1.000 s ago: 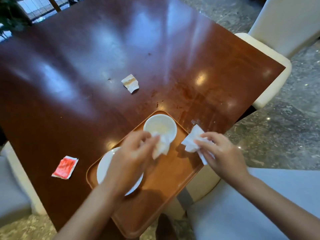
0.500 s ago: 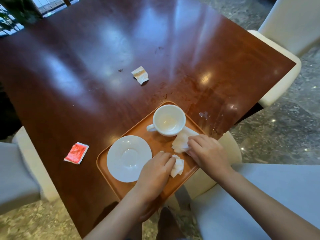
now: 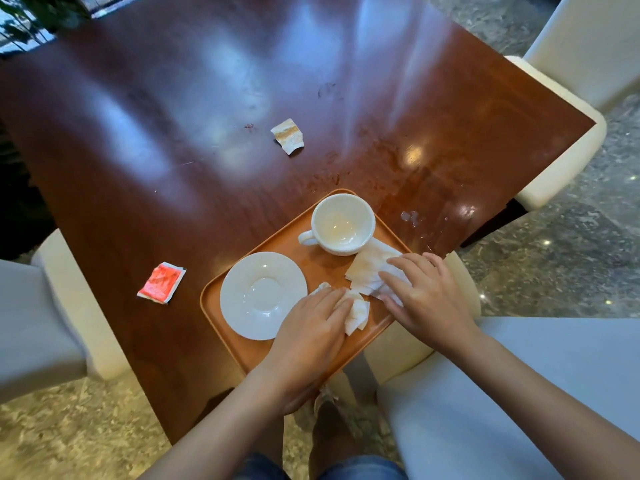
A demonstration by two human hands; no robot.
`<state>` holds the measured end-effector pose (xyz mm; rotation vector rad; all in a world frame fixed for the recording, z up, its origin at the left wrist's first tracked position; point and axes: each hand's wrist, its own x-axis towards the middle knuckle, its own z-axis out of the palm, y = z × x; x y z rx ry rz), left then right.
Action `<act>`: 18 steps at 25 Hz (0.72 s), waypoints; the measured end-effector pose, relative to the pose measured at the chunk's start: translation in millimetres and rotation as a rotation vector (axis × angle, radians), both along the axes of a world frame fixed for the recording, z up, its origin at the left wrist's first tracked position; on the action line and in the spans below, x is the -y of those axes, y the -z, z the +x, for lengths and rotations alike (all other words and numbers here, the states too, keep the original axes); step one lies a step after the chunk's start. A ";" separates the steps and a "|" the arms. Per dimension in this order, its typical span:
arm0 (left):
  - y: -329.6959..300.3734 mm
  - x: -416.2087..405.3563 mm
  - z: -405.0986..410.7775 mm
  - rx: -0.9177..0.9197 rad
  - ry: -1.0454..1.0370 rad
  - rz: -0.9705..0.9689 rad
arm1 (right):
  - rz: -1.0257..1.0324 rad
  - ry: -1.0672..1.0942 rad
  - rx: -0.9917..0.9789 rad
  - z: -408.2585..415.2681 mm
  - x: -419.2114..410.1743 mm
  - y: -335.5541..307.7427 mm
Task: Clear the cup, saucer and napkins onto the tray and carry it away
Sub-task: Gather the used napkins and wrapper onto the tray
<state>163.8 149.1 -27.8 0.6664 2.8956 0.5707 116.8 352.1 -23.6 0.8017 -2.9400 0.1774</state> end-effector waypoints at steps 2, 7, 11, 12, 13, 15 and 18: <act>-14.4 3.7 -2.6 -0.039 -0.017 0.032 | -0.079 -0.026 -0.034 -1.9 5.0 -19.2; -47.7 40.4 -37.7 -0.157 -0.169 0.091 | -0.183 -0.086 -0.176 -52.2 52.5 -70.8; -66.2 95.1 -77.2 -0.185 -0.320 -0.046 | -0.102 -0.034 -0.035 -124.7 111.9 -85.6; -66.3 110.3 -83.0 -0.179 -0.367 -0.074 | -0.054 -0.008 0.027 -143.5 124.1 -81.8; -64.4 126.7 -85.9 -0.158 -0.413 -0.103 | -0.016 0.015 0.077 -162.4 135.6 -75.9; -52.5 158.8 -80.9 -0.066 -0.482 -0.172 | 0.023 0.034 0.154 -193.8 154.4 -60.4; -29.6 196.6 -58.7 0.141 -0.526 -0.227 | 0.103 0.009 0.244 -222.8 173.0 -31.8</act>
